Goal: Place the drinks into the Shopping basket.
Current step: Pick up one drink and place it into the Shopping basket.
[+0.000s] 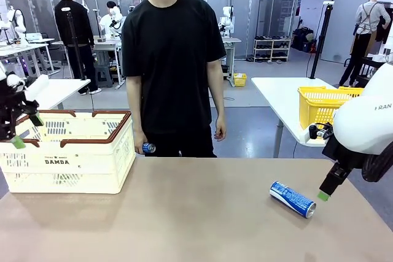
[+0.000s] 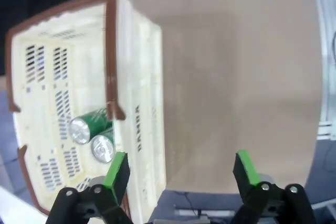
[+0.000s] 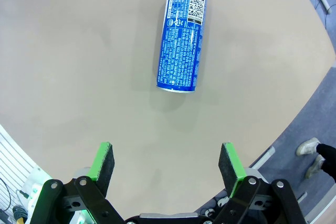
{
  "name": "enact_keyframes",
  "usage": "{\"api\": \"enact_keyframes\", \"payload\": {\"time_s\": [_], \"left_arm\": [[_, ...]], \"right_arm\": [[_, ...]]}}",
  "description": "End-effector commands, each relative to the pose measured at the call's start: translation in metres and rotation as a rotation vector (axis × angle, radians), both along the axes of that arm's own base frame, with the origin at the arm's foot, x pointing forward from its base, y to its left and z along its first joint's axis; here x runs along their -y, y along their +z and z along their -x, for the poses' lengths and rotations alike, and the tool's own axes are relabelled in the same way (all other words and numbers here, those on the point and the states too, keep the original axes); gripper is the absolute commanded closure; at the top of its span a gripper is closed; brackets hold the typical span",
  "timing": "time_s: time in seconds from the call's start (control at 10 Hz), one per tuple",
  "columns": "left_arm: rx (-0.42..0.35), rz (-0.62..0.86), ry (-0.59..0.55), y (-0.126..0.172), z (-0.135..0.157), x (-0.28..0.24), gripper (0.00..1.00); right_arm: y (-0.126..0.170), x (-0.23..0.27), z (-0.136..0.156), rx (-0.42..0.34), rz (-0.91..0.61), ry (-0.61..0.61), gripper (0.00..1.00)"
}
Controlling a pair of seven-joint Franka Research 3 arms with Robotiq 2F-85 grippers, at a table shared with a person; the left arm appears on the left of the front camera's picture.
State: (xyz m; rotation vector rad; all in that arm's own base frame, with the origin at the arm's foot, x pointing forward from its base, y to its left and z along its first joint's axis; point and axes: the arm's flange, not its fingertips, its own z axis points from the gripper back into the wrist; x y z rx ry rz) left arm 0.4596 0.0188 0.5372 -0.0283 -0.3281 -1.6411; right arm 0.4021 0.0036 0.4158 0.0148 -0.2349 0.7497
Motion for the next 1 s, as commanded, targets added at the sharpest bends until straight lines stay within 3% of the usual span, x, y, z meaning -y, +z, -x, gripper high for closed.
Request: {"api": "enact_keyframes", "payload": {"time_s": [0.0, 0.3, 0.4, 0.9], "left_arm": [[-0.038, 0.034, -0.105, -0.005, 0.001, -0.006, 0.00], [-0.148, -0.093, -0.272, -0.010, -0.030, 0.005, 0.00], [-0.071, -0.007, -0.131, -0.016, 0.001, 0.001, 0.00], [-0.071, -0.007, -0.131, -0.016, 0.001, 0.001, 0.00]], "right_arm": [[0.000, 0.002, 0.001, -0.003, 0.001, 0.009, 0.00], [0.000, 0.000, 0.000, 0.000, 0.000, 0.000, 0.00], [0.000, -0.005, -0.020, -0.033, -0.068, 0.049, 0.00], [-0.009, -0.040, -0.077, -0.089, -0.044, 0.097, 0.00]]}}
